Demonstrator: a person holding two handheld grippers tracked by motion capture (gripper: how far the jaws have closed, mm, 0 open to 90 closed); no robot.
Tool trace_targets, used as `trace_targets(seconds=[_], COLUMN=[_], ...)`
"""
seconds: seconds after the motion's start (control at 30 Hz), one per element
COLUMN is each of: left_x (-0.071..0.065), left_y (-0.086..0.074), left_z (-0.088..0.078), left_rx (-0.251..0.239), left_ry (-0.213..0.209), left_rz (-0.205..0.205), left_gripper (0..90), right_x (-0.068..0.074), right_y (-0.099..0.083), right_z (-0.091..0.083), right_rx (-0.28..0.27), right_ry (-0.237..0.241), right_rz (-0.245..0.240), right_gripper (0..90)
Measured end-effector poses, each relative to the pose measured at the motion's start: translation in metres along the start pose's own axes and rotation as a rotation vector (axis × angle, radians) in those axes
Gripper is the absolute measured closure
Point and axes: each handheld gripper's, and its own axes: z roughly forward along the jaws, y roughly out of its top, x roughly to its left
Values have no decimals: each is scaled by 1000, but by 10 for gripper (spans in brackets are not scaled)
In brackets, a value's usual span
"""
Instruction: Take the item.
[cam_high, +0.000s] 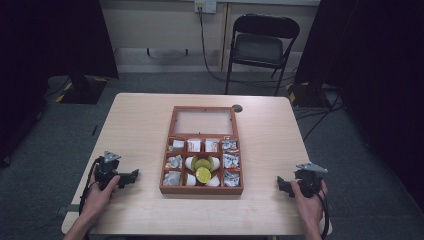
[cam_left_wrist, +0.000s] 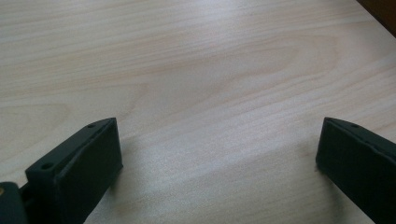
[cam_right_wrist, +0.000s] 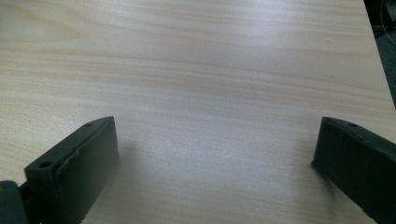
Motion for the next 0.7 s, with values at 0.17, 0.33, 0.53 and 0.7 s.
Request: trace_targets(seconds=[0.17, 0.33, 0.53, 0.7], left_x=[0, 0, 0, 0], left_y=[0, 0, 0, 0], left_z=[0, 0, 0, 0], left_rx=[0, 1, 0, 0], left_ry=[0, 0, 0, 0], left_rz=[0, 1, 0, 1], left_gripper=[0, 0, 0, 0], right_x=[0, 3, 7, 10], right_y=[0, 0, 1, 2], right_z=[0, -1, -5, -7], right_rx=[-1, 1, -4, 1], right_ry=[-1, 4, 21, 14], right_rz=[-3, -7, -21, -33], right_gripper=[0, 36, 148, 154])
